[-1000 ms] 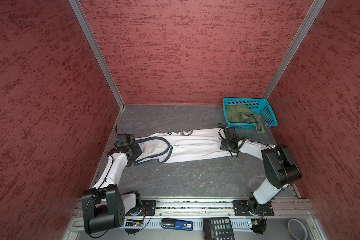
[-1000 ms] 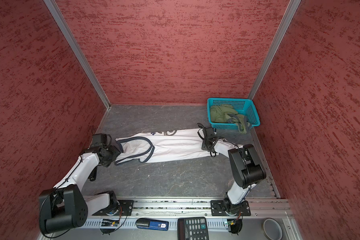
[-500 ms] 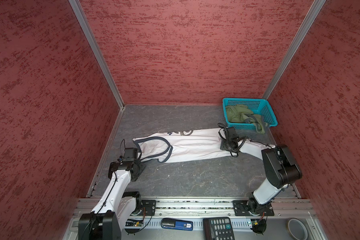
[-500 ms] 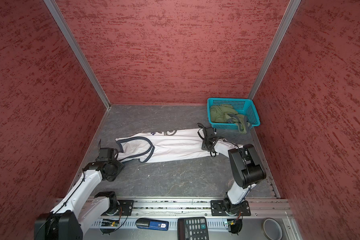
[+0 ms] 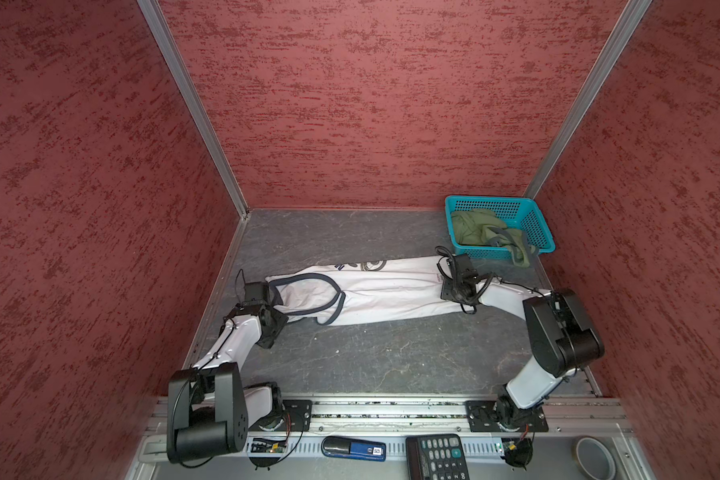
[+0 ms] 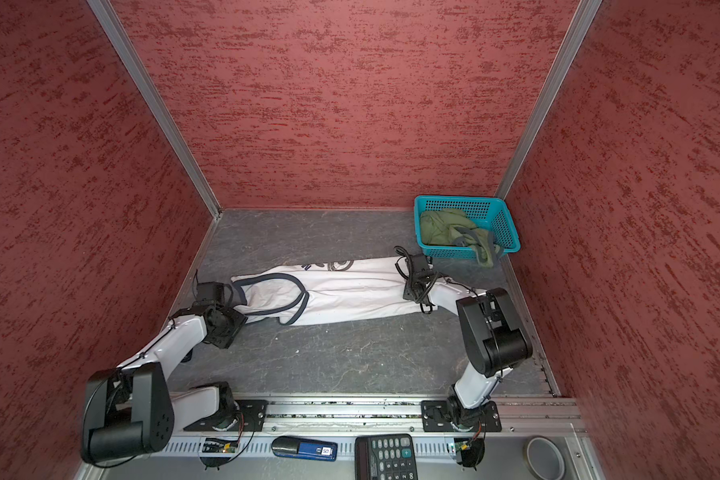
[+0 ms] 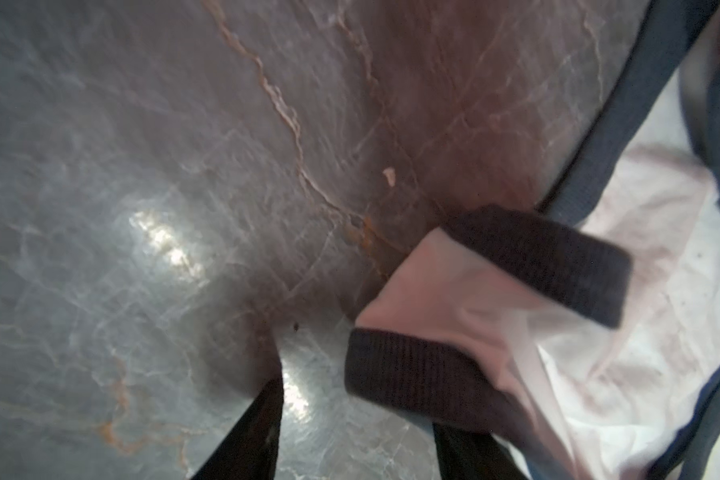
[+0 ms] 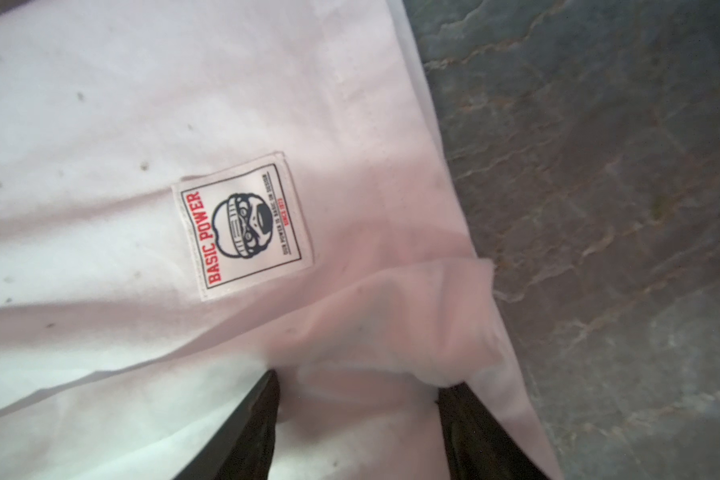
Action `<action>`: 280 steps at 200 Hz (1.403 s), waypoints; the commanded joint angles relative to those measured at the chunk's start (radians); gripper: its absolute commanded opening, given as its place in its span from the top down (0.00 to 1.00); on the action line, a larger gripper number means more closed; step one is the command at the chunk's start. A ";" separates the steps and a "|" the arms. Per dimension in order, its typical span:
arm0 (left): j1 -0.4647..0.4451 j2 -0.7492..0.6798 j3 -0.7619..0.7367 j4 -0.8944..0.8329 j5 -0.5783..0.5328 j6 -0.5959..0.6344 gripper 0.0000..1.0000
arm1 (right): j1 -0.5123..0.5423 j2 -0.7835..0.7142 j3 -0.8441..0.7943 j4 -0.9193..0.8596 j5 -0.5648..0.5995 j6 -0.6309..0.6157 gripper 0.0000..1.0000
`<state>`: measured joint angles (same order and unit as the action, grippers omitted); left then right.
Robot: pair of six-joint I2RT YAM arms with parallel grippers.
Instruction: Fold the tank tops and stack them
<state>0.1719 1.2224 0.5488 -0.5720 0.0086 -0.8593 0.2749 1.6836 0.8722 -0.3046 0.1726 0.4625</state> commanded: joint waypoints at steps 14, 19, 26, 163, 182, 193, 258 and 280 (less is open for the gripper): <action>0.024 0.049 0.003 0.054 0.038 0.006 0.43 | -0.010 0.010 -0.007 -0.004 -0.011 -0.004 0.37; 0.025 0.053 0.002 0.058 0.039 0.008 0.43 | -0.010 0.010 -0.006 -0.005 -0.012 -0.004 0.37; 0.030 0.059 0.006 0.058 0.040 0.010 0.43 | -0.011 0.011 -0.006 -0.005 -0.011 -0.004 0.37; 0.159 -0.097 0.121 -0.110 -0.008 0.148 0.94 | -0.011 0.033 0.014 -0.041 0.058 -0.005 0.37; 0.170 -0.047 0.131 -0.097 0.030 0.171 0.94 | -0.010 0.019 0.014 -0.043 0.064 -0.009 0.37; 0.171 -0.021 0.141 -0.089 0.044 0.178 0.94 | -0.011 0.007 0.016 -0.038 0.057 -0.011 0.37; 0.165 0.140 0.236 -0.092 0.108 0.212 0.69 | -0.004 -0.033 0.051 -0.036 0.010 -0.033 0.38; 0.168 0.113 0.214 -0.083 0.099 0.201 0.65 | 0.008 -0.092 0.055 -0.039 0.021 -0.044 0.36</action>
<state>0.3309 1.3567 0.7696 -0.6594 0.1055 -0.6636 0.2737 1.6703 0.8951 -0.3252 0.1768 0.4355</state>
